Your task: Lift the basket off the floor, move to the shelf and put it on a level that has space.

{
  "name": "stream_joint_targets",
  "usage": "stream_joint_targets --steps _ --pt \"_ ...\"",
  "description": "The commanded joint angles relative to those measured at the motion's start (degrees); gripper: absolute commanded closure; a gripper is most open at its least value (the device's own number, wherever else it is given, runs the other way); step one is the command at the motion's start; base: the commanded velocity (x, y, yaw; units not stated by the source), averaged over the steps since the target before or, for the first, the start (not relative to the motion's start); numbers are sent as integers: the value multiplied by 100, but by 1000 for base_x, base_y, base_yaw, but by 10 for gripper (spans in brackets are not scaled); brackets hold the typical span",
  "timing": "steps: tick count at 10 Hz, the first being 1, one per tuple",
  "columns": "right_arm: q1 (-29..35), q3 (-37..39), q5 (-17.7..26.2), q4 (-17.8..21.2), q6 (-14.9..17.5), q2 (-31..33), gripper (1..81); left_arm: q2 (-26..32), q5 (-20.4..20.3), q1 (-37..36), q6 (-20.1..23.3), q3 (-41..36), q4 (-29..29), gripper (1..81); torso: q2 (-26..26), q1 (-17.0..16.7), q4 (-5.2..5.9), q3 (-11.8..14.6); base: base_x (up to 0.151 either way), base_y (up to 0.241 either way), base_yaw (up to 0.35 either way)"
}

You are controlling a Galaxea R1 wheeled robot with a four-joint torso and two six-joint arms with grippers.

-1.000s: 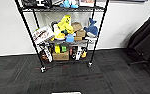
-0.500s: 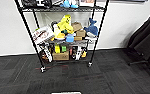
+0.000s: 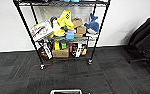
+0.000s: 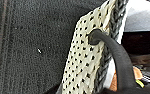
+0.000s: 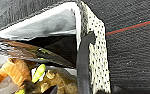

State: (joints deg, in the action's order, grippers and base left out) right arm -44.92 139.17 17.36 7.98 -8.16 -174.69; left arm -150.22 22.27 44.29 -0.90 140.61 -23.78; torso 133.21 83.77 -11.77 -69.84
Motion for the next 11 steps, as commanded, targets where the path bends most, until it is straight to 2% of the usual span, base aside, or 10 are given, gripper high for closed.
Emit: stream_joint_targets --steps 1,4,8,9,10,11 --pt "515 -58 75 274 -2 -16 10 -17 356 -618 11 177 -39 10 0 0 0 5 0 0 0" --pt "471 -58 13 388 -11 11 10 -157 357 -618 11 213 -47 10 0 0 -2 -17 0 0 0" --pt "426 -58 -110 502 -11 19 10 -43 348 -618 20 178 -74 10 0 0 -2 -17 0 0 0" --pt "400 -75 -180 511 -11 19 811 -34 348 -618 37 178 -83 10 0 0 -2 -17 0 0 0" --pt "391 -66 -215 511 -11 11 811 -34 357 -618 46 178 -83 811 0 0 -2 -17 0 0 0" --pt "392 -75 -215 520 -11 19 811 -52 357 -618 46 169 -91 811 0 0 -2 -17 0 0 0"
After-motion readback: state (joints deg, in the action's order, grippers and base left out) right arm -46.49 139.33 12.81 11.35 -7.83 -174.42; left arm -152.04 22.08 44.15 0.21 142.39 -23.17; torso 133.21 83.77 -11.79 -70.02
